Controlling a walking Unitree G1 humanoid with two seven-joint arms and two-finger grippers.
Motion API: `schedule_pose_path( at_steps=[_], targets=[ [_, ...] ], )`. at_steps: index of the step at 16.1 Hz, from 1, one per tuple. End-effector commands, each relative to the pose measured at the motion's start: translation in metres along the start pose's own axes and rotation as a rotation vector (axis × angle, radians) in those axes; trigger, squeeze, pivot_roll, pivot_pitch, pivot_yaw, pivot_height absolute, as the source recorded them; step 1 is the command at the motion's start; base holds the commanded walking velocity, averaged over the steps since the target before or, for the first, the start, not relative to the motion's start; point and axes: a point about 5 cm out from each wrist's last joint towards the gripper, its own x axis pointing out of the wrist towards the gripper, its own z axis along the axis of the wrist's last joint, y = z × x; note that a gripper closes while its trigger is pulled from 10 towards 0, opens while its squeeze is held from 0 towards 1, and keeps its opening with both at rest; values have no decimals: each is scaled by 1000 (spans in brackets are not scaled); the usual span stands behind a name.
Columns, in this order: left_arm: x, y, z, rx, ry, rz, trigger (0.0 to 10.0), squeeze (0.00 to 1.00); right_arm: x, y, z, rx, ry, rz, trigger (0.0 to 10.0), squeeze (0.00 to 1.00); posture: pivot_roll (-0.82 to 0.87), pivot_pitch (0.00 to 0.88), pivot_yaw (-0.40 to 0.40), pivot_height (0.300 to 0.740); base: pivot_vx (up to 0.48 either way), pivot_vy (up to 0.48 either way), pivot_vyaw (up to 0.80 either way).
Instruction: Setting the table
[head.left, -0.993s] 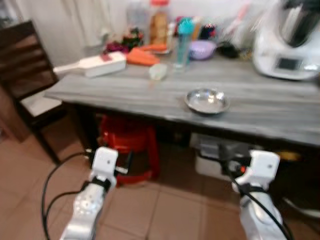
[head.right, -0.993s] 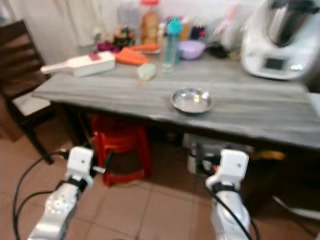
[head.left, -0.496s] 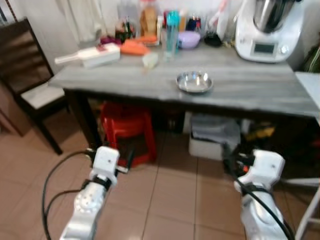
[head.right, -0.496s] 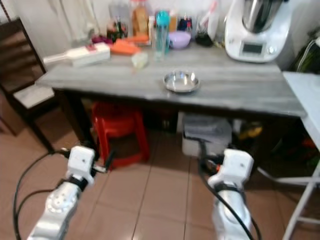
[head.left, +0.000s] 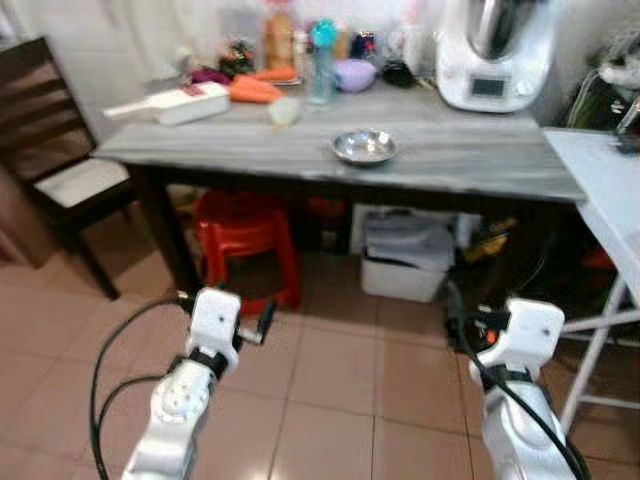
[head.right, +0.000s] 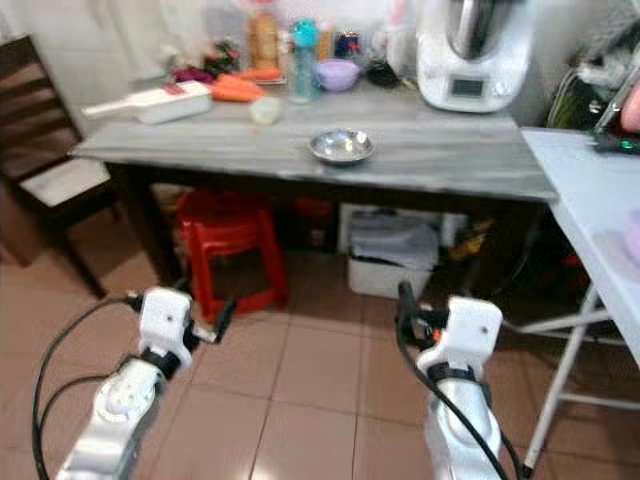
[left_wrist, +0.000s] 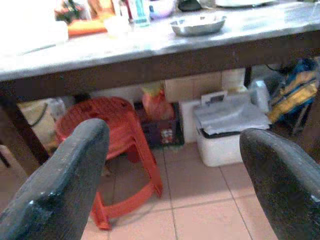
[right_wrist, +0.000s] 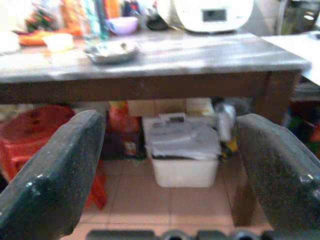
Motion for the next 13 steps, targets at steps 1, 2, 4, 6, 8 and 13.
schedule_pose_path(
  at_steps=[1, 2, 4, 6, 8, 13],
  targets=[
    [1, -3, 1, -6, 0, -14, 10000, 0, -1, -4, -3, -1, 16, -17, 10000, 0, 9, 0, 20, 740, 0, 0, 0],
    [1, -3, 1, -7, -1, -18, 10000, 0, 0, -4, -3, -1, 16, -17, 10000, 0, 10, 0, 20, 740, 0, 0, 0],
    [2, -2, 1, -6, -2, -26, 10000, 0, 1, -5, -3, 3, 17, -20, 10000, 0, 12, 0, 19, 740, 0, 0, 0],
    [2, -3, 1, -6, -1, -31, 10000, 0, 4, -5, -2, 8, 15, -22, 10000, 0, 12, 0, 19, 740, 0, -304, 0],
    [1, -4, 1, -9, -1, -34, 10000, 0, 5, -6, -1, 8, 12, -24, 10000, 0, 13, 0, 19, 740, 0, -345, 0],
    [0, -5, 0, -11, 2, -39, 10000, 0, 5, -6, -2, 11, 16, -28, 10000, 0, 13, 0, 18, 740, 0, -403, -175]
  ],
)
